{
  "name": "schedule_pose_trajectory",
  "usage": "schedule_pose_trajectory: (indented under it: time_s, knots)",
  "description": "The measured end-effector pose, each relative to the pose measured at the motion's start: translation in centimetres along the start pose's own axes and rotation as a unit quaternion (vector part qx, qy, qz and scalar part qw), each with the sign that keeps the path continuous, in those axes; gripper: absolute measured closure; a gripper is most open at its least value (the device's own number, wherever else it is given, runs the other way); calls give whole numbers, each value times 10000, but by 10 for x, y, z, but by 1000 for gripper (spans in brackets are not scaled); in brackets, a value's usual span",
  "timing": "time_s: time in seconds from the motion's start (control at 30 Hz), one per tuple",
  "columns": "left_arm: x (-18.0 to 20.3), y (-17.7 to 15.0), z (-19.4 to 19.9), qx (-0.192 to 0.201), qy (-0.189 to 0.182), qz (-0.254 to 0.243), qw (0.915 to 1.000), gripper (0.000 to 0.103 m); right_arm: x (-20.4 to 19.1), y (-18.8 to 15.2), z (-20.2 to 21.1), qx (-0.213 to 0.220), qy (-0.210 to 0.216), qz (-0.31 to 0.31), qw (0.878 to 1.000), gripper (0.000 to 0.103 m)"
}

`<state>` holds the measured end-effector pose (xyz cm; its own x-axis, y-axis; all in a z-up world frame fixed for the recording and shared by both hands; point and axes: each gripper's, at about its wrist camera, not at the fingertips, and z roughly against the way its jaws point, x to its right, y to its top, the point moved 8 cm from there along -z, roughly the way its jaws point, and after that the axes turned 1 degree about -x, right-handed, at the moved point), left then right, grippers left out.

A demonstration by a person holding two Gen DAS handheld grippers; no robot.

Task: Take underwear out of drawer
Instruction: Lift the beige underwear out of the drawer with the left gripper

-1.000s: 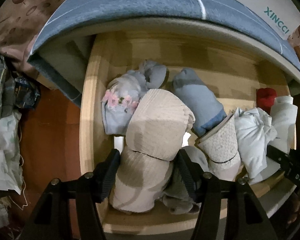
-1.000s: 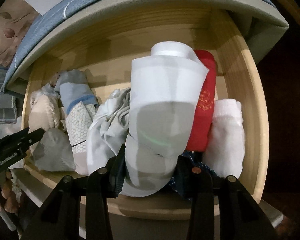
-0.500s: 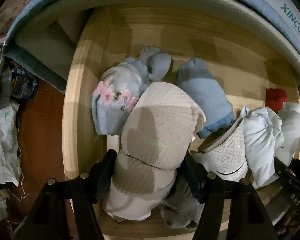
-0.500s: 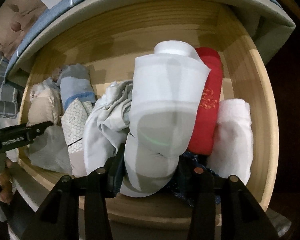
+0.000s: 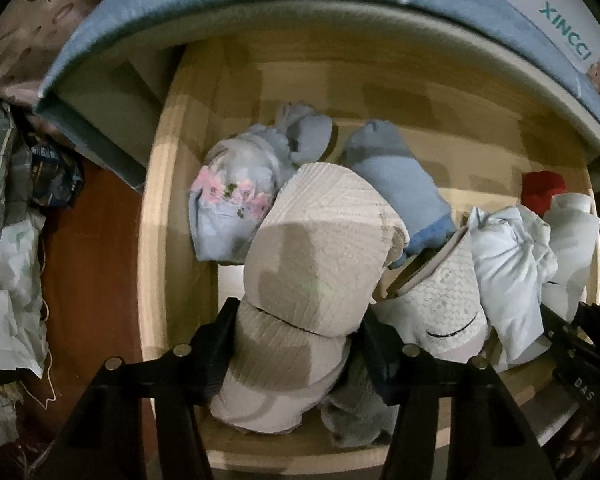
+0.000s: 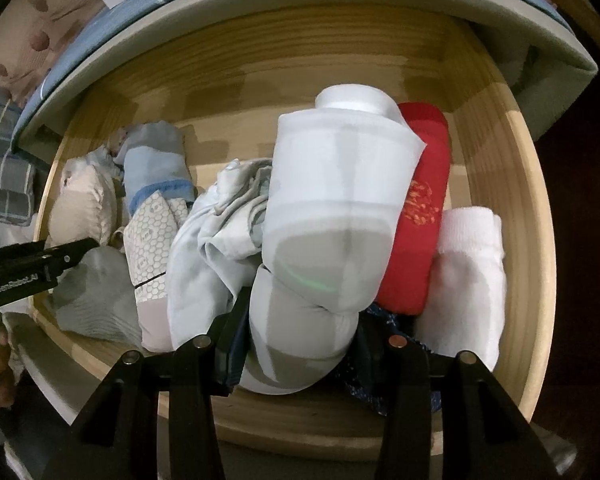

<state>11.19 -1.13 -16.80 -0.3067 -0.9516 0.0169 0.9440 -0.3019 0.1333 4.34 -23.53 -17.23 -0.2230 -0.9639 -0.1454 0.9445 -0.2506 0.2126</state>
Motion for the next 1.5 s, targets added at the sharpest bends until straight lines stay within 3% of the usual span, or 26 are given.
schedule_pose_trajectory:
  time_s: [0.3,0.7,1.0,1.23,1.5]
  knots:
    - [-9,0,34,330,-240,60,9992,46,-6,1,-2,31,-22,42,10000,61]
    - [-18,0,82,701,-925,151,9931,46,-10,2,-4,108,-66,126,9998,61]
    - [-19,21,137,1302,-775,-130,9884,46,-12,3,-5,160,-186,195,9995,64]
    - [-17,56,196,2033,-633,-346,9765,46,-20,1,-6,218,-423,311,9984,65]
    - [-11,123,263,2818,-536,-423,9570,46,-30,-1,-15,259,-759,553,9952,65]
